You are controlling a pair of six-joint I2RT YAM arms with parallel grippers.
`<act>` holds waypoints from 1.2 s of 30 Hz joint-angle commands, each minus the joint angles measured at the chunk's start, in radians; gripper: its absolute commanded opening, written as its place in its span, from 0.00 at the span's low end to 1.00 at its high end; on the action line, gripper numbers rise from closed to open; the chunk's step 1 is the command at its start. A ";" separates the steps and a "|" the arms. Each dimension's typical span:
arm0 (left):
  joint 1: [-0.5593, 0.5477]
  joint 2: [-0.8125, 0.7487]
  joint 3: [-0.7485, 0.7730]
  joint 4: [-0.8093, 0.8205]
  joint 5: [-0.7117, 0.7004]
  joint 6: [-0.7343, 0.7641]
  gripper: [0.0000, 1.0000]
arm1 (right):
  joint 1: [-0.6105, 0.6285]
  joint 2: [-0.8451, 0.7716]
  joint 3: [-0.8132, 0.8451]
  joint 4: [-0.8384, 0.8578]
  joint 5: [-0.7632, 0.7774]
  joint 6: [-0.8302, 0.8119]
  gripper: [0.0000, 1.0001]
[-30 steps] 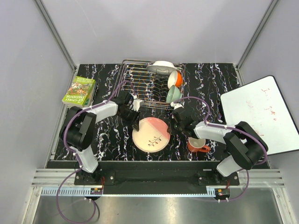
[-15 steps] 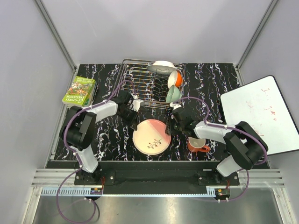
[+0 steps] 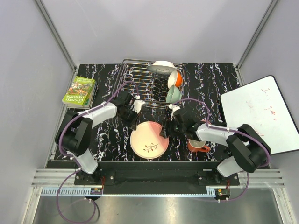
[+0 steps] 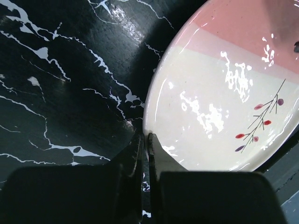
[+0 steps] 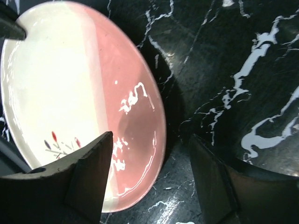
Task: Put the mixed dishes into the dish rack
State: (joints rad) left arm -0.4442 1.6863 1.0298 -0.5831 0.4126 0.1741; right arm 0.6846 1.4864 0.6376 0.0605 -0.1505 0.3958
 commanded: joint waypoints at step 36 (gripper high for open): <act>-0.202 -0.068 0.177 0.114 -0.141 0.202 0.00 | -0.069 0.048 -0.056 0.357 -0.532 0.017 0.38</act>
State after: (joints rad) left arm -0.5915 1.6005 1.1130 -0.6010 0.2359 0.3744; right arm 0.6106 1.5253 0.5678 0.2691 -0.5110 0.4042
